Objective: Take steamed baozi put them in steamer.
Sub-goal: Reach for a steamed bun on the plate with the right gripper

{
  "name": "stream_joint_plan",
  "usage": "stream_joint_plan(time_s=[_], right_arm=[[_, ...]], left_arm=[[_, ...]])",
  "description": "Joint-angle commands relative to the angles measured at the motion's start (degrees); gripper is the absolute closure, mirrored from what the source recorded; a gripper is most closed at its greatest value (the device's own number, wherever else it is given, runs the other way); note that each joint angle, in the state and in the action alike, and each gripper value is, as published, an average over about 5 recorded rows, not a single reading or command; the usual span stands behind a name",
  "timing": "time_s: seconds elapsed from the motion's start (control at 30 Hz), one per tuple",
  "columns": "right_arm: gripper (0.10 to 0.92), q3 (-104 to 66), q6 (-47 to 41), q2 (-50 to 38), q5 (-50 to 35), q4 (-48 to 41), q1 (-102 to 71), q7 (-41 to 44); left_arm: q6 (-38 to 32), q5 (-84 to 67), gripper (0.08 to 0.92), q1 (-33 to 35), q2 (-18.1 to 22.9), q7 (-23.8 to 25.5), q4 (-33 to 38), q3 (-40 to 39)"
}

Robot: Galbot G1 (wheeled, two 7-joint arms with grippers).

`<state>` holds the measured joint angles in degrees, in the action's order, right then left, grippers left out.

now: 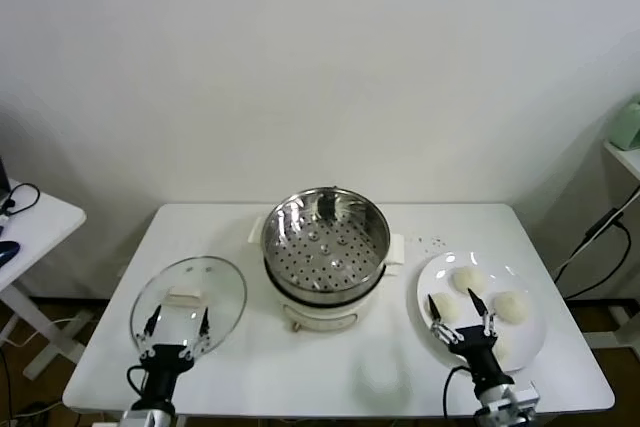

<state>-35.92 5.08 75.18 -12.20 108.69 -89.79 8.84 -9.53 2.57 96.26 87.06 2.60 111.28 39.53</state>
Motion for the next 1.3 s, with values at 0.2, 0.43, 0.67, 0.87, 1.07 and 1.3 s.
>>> stream_joint_plan(time_s=[0.2,0.43,0.67,0.87,1.07,1.3], right_arm=[[0.203,-5.21,-10.23,-16.23,1.21,-4.47,8.80,9.13],[0.203,-3.13,-12.82,-35.12,1.35,-14.87,17.20,20.19],[0.203,13.27,-10.33,-49.33,2.63,-25.66,33.23,34.32],[0.203,43.66,-8.00,-55.35,3.55,-35.60,62.00,43.72],[0.203,69.86,-7.00,-53.24,5.85,-40.57,83.73,51.15],[0.203,89.38,-6.91,-45.77,8.00,-46.94,97.14,54.48]], left_arm=[[-0.24,0.90,0.177,-0.66,0.68,-7.51,0.66,-1.78],[-0.13,2.41,0.177,-0.49,0.09,-7.31,1.19,-2.18],[-1.03,2.93,0.177,-0.43,-0.43,-6.24,0.54,-3.02],[-1.35,3.18,0.177,0.06,-0.90,-6.28,0.30,-3.96],[-1.41,3.05,0.177,0.13,-1.26,-6.79,-0.02,-4.35],[-1.31,3.10,0.177,-0.03,-1.78,-6.95,-0.13,-4.15]])
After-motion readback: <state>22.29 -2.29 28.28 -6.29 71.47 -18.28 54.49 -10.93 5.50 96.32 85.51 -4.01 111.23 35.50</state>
